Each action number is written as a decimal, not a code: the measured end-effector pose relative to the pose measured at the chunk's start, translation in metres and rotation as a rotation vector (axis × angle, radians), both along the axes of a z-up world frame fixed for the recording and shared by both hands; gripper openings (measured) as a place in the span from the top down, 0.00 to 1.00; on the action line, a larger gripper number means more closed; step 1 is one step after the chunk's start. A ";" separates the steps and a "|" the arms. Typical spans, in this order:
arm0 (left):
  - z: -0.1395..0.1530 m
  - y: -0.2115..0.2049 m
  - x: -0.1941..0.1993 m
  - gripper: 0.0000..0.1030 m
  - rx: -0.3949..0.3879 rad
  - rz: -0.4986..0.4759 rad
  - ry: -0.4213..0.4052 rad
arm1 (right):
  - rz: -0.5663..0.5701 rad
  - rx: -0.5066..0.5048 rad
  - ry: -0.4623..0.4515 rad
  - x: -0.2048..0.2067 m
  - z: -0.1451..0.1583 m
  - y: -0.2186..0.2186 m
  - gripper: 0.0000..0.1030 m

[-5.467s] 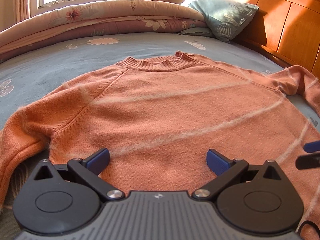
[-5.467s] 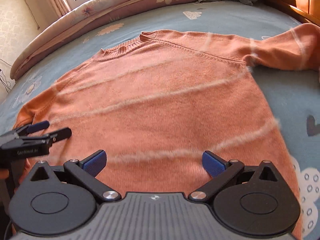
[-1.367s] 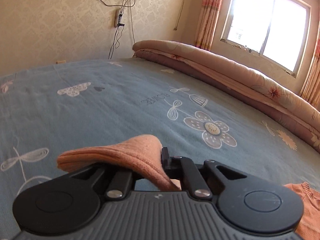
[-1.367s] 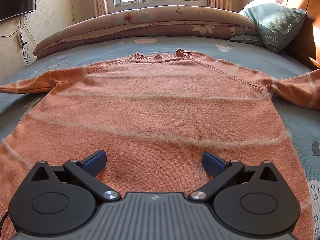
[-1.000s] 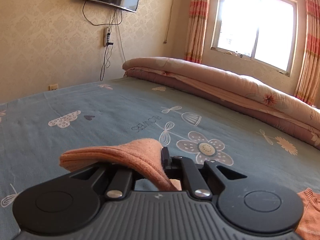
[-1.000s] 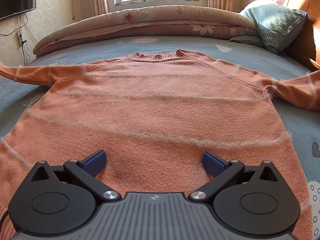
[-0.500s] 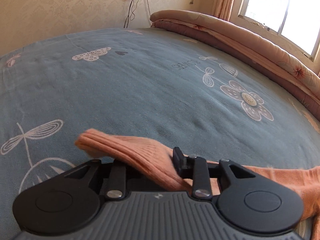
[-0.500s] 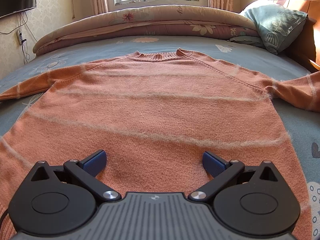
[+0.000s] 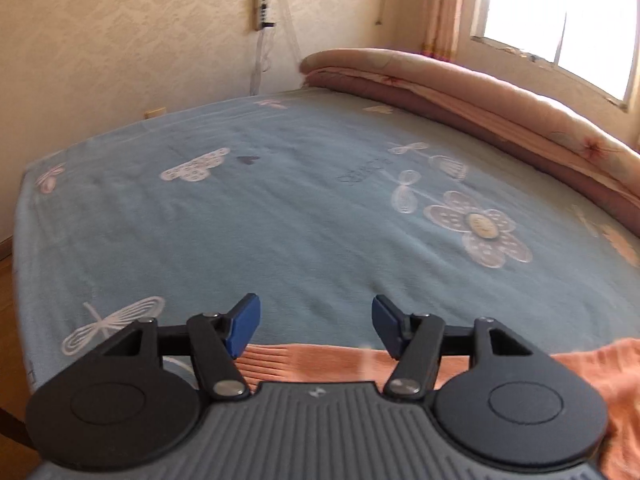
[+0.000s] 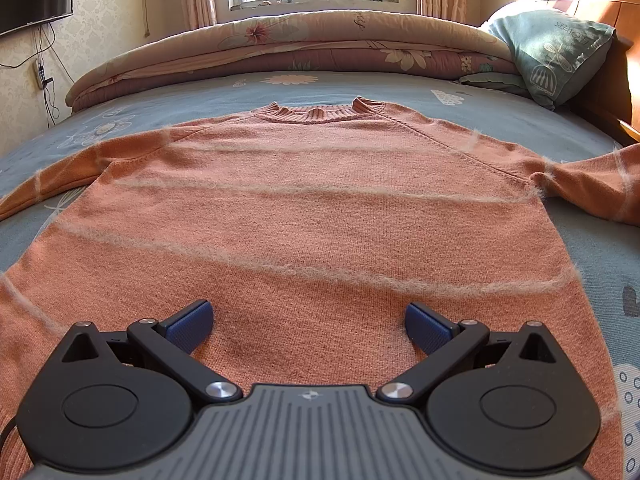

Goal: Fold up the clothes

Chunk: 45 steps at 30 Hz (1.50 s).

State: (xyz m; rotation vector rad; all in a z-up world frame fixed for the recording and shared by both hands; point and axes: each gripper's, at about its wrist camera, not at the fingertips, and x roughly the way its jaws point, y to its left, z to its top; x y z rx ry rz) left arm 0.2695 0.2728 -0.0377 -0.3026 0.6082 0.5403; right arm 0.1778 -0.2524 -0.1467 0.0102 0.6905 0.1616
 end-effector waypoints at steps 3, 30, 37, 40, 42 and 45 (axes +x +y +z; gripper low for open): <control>0.014 -0.056 0.007 0.29 0.004 -0.171 -0.064 | 0.015 -0.001 0.017 0.002 0.008 0.002 0.00; -0.030 -0.150 0.058 0.17 -0.086 -0.534 0.050 | 0.787 -0.364 -0.040 0.263 0.128 0.220 0.33; -0.048 -0.113 0.049 0.17 -0.191 -0.506 -0.063 | 0.943 -0.445 0.004 0.288 0.073 0.264 0.42; -0.050 -0.103 0.047 0.17 -0.174 -0.457 -0.058 | 1.003 -0.454 0.042 0.302 0.058 0.275 0.43; -0.049 -0.102 0.047 0.16 -0.151 -0.446 -0.066 | 1.040 -0.467 0.054 0.308 0.051 0.281 0.43; -0.052 -0.101 0.049 0.16 -0.183 -0.461 -0.070 | 1.084 -0.463 0.075 0.319 0.040 0.288 0.43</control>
